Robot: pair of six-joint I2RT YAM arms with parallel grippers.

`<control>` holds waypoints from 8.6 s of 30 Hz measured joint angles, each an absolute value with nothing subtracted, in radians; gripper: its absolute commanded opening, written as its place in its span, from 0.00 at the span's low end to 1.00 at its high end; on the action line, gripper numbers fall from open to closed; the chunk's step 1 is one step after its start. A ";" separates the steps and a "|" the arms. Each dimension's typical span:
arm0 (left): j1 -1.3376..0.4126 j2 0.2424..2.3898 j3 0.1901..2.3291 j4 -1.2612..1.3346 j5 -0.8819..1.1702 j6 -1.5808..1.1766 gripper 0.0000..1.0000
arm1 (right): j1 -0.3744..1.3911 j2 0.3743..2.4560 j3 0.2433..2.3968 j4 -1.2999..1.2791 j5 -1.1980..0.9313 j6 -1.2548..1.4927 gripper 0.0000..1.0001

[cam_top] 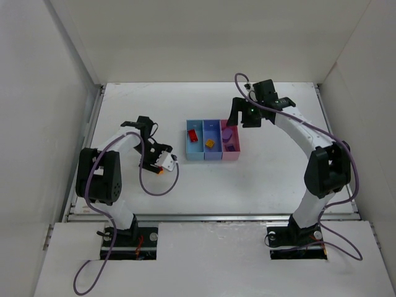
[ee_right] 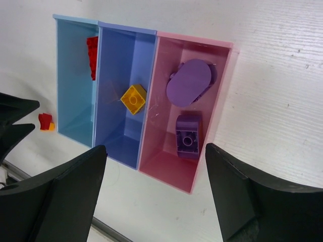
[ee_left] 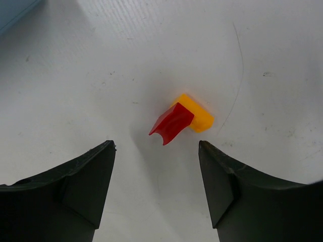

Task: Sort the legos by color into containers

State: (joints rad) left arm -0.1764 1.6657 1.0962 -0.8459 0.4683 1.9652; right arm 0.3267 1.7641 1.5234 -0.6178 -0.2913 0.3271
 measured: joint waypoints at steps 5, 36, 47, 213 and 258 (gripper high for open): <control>-0.176 1.689 1.070 -0.808 0.463 1.969 0.59 | 0.313 1.764 1.523 -0.618 -0.295 0.317 0.84; -0.202 1.704 1.038 -0.750 0.392 1.980 0.41 | 0.306 1.794 1.524 -0.618 -0.323 0.314 0.84; -0.217 1.696 1.026 -0.744 0.387 1.980 0.15 | 0.306 1.794 1.524 -0.618 -0.324 0.314 0.84; -0.467 1.613 0.930 -0.690 0.430 1.980 0.33 | 0.336 1.703 1.436 -0.569 -0.331 0.347 0.84; -0.388 1.296 1.113 -0.426 0.696 1.100 0.00 | 0.389 1.630 1.451 -0.406 -0.634 0.387 0.93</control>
State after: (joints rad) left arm -0.3882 1.2961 1.1133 -0.4255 0.6964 1.1004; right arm 0.3889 1.6299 1.4509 -0.4057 -0.6338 0.3870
